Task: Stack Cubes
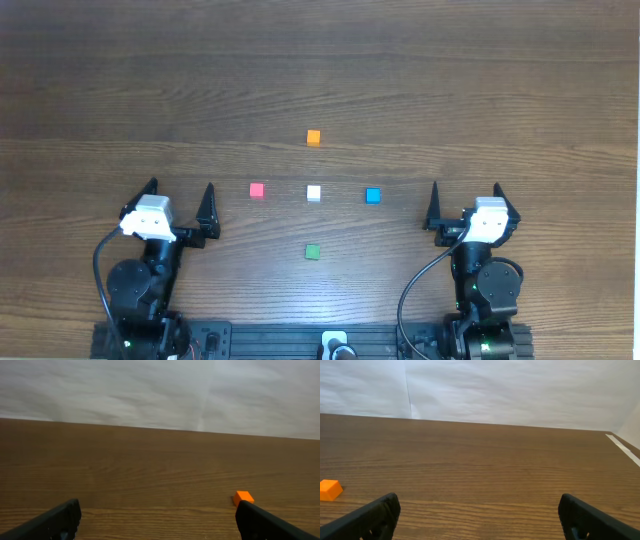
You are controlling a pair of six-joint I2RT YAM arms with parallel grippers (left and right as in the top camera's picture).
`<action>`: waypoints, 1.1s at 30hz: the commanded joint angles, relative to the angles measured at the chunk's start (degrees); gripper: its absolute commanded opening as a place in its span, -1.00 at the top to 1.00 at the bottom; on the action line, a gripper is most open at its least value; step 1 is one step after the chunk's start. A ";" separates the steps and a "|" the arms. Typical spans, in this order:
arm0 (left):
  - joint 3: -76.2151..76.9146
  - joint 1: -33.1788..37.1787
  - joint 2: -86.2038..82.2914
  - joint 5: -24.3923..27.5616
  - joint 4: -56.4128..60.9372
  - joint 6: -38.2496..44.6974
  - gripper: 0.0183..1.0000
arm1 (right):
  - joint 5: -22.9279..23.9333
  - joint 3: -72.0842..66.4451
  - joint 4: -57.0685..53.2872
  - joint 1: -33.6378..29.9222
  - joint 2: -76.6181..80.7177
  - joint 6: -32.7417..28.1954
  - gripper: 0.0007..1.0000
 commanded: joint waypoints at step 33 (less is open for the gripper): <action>-0.39 -0.22 -0.37 -1.53 0.11 0.15 -1.00 | -0.50 -0.42 -0.09 0.42 -0.55 -0.24 -0.98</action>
